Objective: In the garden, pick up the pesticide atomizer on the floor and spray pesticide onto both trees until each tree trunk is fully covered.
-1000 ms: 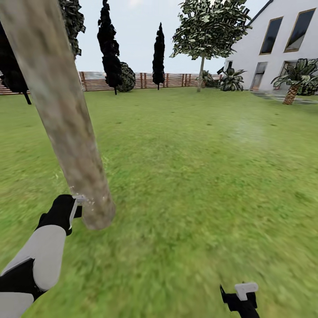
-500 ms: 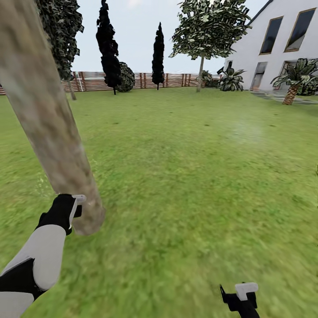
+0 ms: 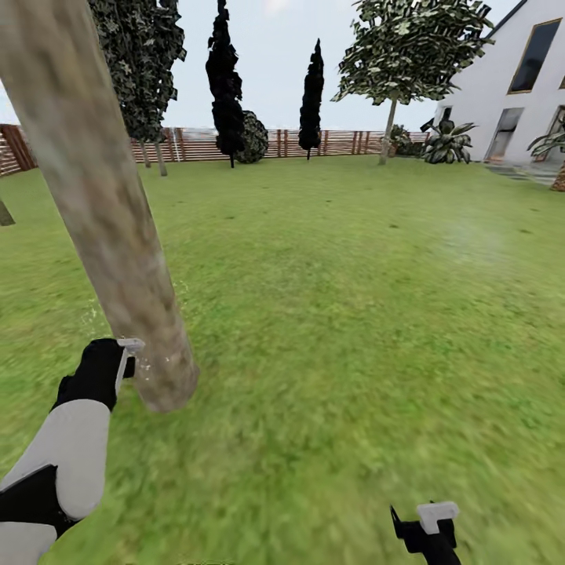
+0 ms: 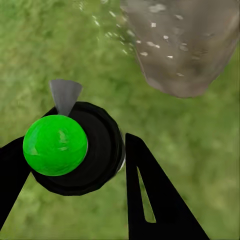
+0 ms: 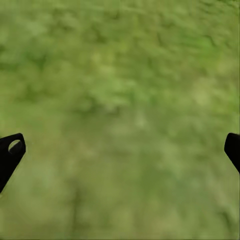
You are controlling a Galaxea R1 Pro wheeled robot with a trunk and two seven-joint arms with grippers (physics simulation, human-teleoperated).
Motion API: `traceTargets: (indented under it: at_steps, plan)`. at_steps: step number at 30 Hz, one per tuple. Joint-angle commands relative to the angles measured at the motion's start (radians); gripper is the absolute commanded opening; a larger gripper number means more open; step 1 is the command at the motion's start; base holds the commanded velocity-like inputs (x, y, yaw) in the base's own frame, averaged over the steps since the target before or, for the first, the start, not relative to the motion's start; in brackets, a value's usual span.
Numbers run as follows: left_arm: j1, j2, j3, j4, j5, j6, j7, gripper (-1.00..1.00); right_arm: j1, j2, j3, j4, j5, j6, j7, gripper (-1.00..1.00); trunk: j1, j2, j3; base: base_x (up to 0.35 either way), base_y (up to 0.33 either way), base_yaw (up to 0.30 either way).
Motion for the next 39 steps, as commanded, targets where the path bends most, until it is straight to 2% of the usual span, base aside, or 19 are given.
traceTargets:
  at_steps: [1, 2, 3, 6, 15, 27, 39]
  plan:
    - [0.001, -0.004, -0.009, -0.004, 0.003, 0.003, 0.007, -1.0, 0.0, -0.001, -0.008, 0.0, 0.001, -0.004, 0.009, 1.0, 0.0, 0.0, -0.001, 0.002, -0.001, 0.116]
    - [0.002, -0.006, -0.028, -0.004, 0.002, 0.004, 0.007, -1.0, -0.001, -0.001, -0.008, 0.0, 0.001, -0.004, 0.009, 1.0, 0.0, 0.0, -0.001, 0.02, -0.043, 0.059]
    - [0.003, -0.006, -0.063, -0.005, 0.001, 0.009, 0.008, -1.0, 0.0, -0.001, -0.008, 0.0, 0.001, -0.004, 0.009, 1.0, 0.0, 0.0, -0.001, 0.077, -0.182, 0.019]
    - [0.003, -0.007, -0.089, -0.006, 0.003, 0.018, 0.009, -1.0, -0.001, -0.001, -0.008, 0.0, 0.001, -0.004, 0.009, 1.0, 0.0, 0.0, -0.001, 0.097, -0.232, 0.005]
    - [0.001, -0.007, -0.087, -0.006, 0.009, 0.019, 0.008, -1.0, -0.001, 0.0, -0.008, 0.0, 0.001, -0.004, 0.01, 1.0, 0.0, 0.0, -0.001, 0.103, -0.254, 0.01]
    - [0.0, -0.008, -0.087, -0.006, 0.009, 0.019, 0.008, -1.0, 0.0, 0.0, -0.008, 0.0, 0.001, -0.004, 0.01, 1.0, 0.0, 0.0, -0.001, 0.091, -0.263, 0.251]
    - [0.0, -0.009, -0.085, -0.005, 0.01, 0.019, 0.009, -1.0, -0.001, 0.0, -0.008, -0.002, 0.001, -0.004, 0.009, 1.0, 0.0, 0.0, -0.001, 0.012, -0.272, 0.024]
